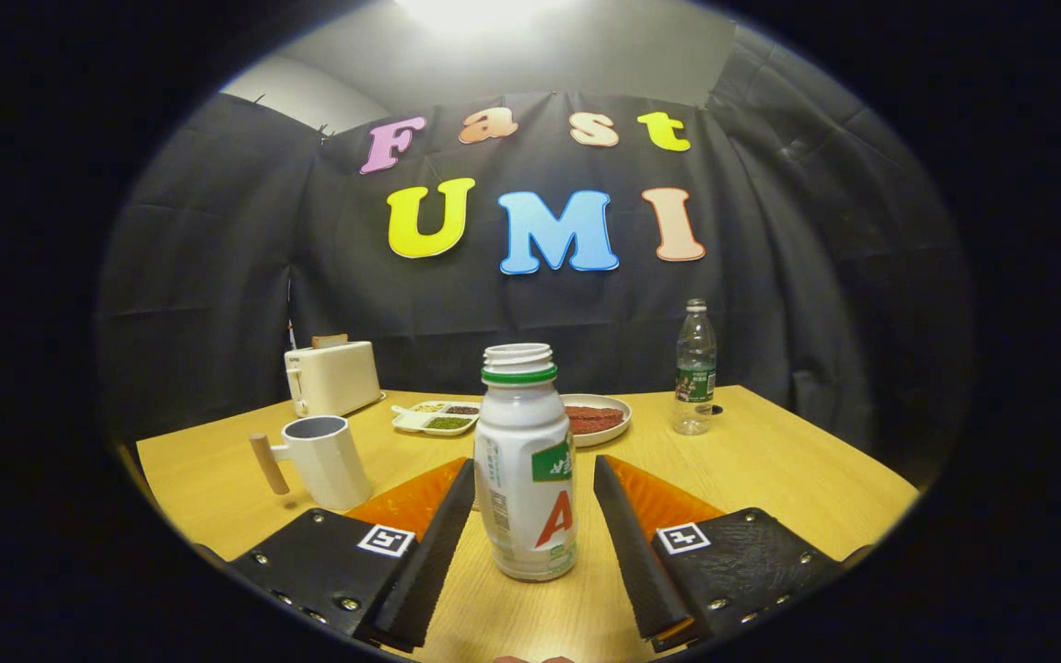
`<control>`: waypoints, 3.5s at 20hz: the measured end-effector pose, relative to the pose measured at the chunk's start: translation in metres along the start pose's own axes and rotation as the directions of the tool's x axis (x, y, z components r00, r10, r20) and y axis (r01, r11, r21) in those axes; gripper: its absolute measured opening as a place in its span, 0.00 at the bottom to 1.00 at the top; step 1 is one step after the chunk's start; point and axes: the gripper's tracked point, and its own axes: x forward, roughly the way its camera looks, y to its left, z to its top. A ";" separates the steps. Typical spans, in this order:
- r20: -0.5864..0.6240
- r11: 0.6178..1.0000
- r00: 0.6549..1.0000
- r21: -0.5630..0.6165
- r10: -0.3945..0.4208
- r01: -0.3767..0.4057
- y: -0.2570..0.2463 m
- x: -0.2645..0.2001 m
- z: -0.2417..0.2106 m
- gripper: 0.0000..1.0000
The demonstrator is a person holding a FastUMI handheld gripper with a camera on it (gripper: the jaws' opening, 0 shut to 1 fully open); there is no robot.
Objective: Take the bottle from table, then pour the juice into the cup, finally place the bottle on the coaster
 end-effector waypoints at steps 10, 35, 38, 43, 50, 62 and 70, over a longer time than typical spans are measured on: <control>-0.032 0.998 0.997 0.015 -0.069 0.069 -0.003 0.035 -0.013 0.81; -0.063 0.881 0.998 -0.472 0.016 -0.044 0.049 0.085 0.029 0.72; -0.062 0.831 0.998 -0.552 0.032 -0.061 0.061 0.090 0.031 0.72; -0.100 0.772 0.994 -0.628 0.042 -0.096 0.070 0.098 0.026 0.72; -0.143 0.658 0.988 -0.739 0.058 -0.145 0.089 0.103 0.016 0.72; -0.158 0.458 0.987 -0.876 0.029 -0.154 0.102 0.110 0.010 0.72; -0.152 0.326 0.988 -0.934 0.009 -0.147 0.105 0.107 0.012 0.73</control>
